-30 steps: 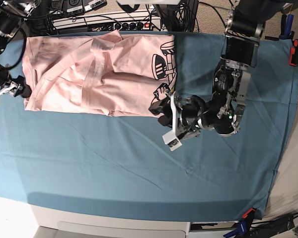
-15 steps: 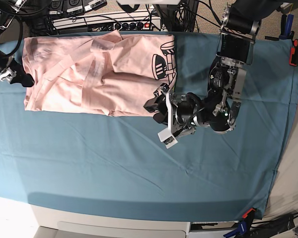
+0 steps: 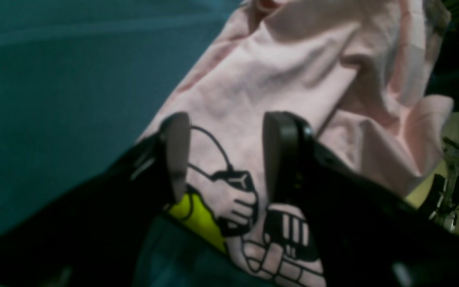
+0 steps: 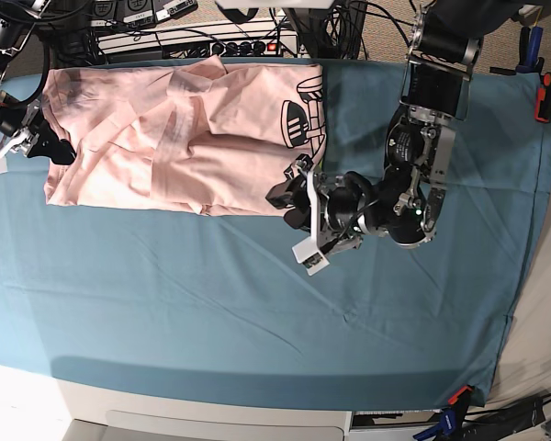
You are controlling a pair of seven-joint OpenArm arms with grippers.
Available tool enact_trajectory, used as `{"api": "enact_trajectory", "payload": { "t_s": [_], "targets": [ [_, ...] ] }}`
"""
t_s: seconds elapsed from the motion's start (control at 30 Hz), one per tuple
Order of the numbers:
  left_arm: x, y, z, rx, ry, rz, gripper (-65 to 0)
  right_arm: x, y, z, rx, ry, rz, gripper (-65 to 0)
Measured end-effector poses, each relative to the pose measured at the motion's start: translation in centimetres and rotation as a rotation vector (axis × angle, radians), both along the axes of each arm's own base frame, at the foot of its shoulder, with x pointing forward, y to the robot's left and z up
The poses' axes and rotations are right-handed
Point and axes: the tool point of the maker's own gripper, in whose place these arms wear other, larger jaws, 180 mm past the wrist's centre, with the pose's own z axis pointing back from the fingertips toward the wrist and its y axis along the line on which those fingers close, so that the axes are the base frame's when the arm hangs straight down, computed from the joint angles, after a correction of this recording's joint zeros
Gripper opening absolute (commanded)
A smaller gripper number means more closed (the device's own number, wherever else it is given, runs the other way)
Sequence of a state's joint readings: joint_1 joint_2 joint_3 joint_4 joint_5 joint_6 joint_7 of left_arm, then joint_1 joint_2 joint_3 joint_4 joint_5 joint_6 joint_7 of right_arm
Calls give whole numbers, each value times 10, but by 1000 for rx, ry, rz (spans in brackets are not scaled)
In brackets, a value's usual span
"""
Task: Fold the T-shirt properly
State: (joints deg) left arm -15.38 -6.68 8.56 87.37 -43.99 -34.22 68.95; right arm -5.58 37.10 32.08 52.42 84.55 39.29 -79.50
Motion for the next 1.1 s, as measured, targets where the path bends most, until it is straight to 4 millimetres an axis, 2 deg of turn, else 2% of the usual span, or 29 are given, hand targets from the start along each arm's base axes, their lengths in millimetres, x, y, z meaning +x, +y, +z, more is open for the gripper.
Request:
{"api": "enact_trajectory", "payload": {
  "t_s": [0.37,0.43,0.6,0.73,0.77,0.8,0.9,0.93,1.03,1.1],
  "targets": [
    [2,-1,2,-14,-9,6,-341,0,1,0,-2,-7,7,-239],
    [2,-1,3,-15,-9,7,-341,2,9,-1,7,-21,16,-239],
    [3,-1,2,-13,-13,10,-341,13,46,-2,56,-84,51,-239],
    [3,-1,2,-12,-14,10,-341,14,53,-1,54,-92,66,-242],
    [3,0,1,-6,-15,11,-341,14,52,-1,53,-90,66,-266],
    [3,0,1,-6,-15,11,-341,13,52,-3,48,-85,68,-323],
    [3,0,1,-6,-16,12,-341,10,53,-5,44,-71,78,-630],
    [3,0,1,-6,-16,11,-341,11,53,-4,47,-73,76,-650],
    [6,2,1,-8,3,45,-346,11,54,-4,41,-76,81,-650],
    [11,11,0,-3,10,83,-346,11,56,0,16,-80,105,-650]
  ]
}}
